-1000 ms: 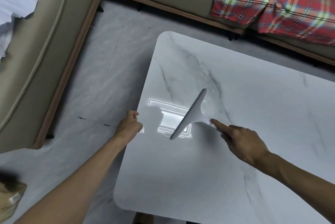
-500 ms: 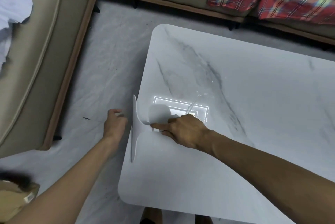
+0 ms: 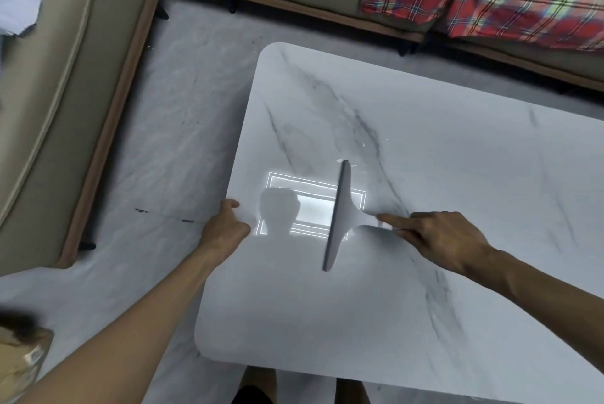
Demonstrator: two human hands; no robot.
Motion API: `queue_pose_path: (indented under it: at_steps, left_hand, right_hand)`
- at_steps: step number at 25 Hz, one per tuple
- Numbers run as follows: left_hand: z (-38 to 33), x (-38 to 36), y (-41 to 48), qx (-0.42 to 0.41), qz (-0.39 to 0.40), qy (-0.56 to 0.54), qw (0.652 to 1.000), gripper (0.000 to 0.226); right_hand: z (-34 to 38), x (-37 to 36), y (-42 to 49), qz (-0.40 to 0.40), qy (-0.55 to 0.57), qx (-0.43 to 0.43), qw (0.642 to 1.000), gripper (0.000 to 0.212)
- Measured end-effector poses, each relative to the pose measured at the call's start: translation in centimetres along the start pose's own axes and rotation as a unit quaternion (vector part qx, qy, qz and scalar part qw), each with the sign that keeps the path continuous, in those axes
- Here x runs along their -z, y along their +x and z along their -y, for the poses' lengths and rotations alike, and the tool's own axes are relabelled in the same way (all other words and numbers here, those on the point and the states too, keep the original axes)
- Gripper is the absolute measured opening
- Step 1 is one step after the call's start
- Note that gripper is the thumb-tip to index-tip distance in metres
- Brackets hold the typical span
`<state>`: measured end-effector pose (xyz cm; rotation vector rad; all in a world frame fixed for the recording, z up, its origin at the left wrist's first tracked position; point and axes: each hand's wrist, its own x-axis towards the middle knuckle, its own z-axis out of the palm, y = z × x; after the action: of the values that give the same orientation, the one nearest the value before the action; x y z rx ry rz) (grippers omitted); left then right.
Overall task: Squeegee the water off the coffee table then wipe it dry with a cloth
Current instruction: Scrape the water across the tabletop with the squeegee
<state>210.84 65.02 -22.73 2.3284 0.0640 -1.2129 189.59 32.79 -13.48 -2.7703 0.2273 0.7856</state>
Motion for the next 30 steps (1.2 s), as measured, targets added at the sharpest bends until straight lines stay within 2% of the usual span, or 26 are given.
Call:
queue_pose_path:
  at_steps: [3, 7, 9, 11, 14, 17, 20, 22, 23, 26, 28, 30]
  left_hand:
    - [-0.1, 0.2, 0.2, 0.009, -0.006, -0.031, 0.999, 0.056]
    - [1.9, 1.8, -0.1, 0.054, -0.123, -0.175, 0.975, 0.045]
    - [3.7, 2.4, -0.4, 0.080, -0.158, -0.170, 0.969, 0.040]
    - [5.3, 2.5, -0.9, 0.084, -0.160, -0.146, 0.973, 0.040]
    - [6.0, 1.4, -1.8, 0.064, -0.112, -0.132, 0.983, 0.040]
    - [5.6, 0.0, -2.5, 0.030, -0.065, -0.113, 0.991, 0.049]
    - [5.3, -0.2, -2.6, 0.032, -0.032, -0.085, 0.995, 0.059]
    - [5.3, 0.2, -2.3, 0.039, -0.026, -0.112, 0.993, 0.061]
    - [5.5, 0.4, -2.3, 0.043, -0.034, -0.140, 0.989, 0.056]
    - [6.7, 0.5, -2.8, 0.069, -0.093, -0.231, 0.966, 0.031]
    - [8.2, 0.3, -3.8, 0.087, -0.135, -0.217, 0.963, 0.024]
    - [9.7, -0.1, -4.8, 0.102, -0.153, -0.177, 0.967, 0.029]
  right_hand:
    - [1.2, 0.8, -0.5, 0.002, 0.020, 0.012, 1.000, 0.039]
    - [9.7, -1.0, 3.8, 0.004, 0.070, 0.108, 0.992, 0.044]
    - [14.8, -3.1, 6.1, 0.023, 0.036, 0.165, 0.985, 0.041]
    - [17.9, -4.5, 7.3, 0.026, -0.011, 0.203, 0.979, 0.041]
    - [16.5, -5.1, 6.9, 0.005, -0.029, 0.195, 0.980, 0.040]
    - [11.0, -4.3, 4.0, -0.002, 0.009, 0.153, 0.988, 0.045]
    - [5.1, -2.9, 0.1, -0.009, 0.021, 0.092, 0.995, 0.050]
    - [3.0, -2.1, -1.9, -0.010, -0.012, 0.049, 0.999, 0.046]
    - [3.0, -1.9, -2.3, -0.010, -0.021, 0.040, 0.999, 0.047]
    - [6.9, -2.4, -1.3, -0.002, 0.007, 0.090, 0.996, 0.046]
    - [11.8, -4.0, 0.7, 0.023, 0.025, 0.162, 0.986, 0.045]
    - [17.1, -6.5, 2.2, 0.035, -0.005, 0.228, 0.973, 0.043]
